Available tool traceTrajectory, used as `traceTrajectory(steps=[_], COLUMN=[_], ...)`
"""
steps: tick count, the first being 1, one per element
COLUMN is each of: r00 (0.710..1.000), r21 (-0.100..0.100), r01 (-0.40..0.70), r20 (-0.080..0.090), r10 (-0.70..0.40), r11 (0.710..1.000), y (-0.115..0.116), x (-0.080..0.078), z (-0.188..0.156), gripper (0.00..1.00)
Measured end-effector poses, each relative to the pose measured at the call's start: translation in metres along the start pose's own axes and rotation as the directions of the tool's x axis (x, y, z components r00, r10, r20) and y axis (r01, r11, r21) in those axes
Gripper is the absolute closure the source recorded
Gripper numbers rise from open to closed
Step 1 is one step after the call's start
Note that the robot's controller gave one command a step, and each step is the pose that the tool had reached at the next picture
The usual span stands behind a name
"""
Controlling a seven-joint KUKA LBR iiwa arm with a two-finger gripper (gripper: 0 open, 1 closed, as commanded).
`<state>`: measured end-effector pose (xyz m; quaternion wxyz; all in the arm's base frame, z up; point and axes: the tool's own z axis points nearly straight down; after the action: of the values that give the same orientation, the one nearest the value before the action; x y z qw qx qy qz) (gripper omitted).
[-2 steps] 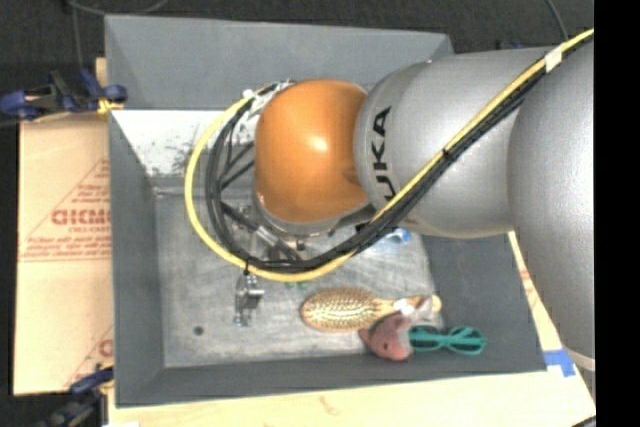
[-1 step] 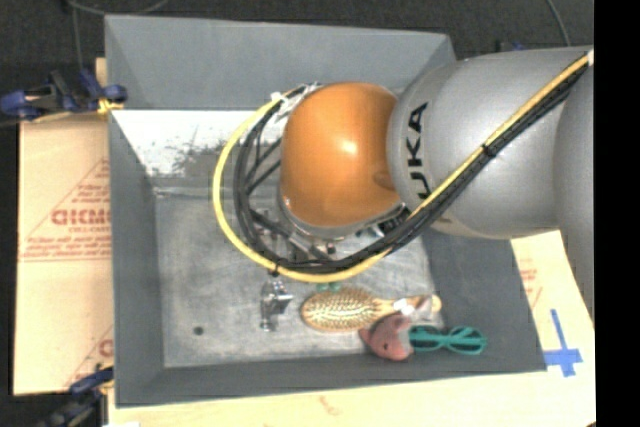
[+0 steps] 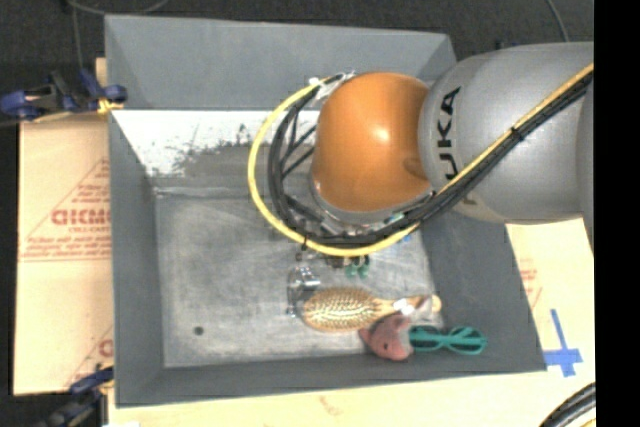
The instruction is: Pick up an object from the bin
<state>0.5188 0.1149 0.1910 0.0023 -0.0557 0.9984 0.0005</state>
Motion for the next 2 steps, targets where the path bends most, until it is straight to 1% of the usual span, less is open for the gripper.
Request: traceTrajectory(steps=[1, 2], r00=[0.997, 0.986], r21=[0.001, 0.001], r01=[-0.078, 0.168], r20=[-0.003, -0.002], r10=[0.078, -0.168], r11=[0.997, 0.986], y=[-0.014, -0.040], x=[0.015, 0.021], z=[0.009, 0.028], gripper=[0.00, 0.00])
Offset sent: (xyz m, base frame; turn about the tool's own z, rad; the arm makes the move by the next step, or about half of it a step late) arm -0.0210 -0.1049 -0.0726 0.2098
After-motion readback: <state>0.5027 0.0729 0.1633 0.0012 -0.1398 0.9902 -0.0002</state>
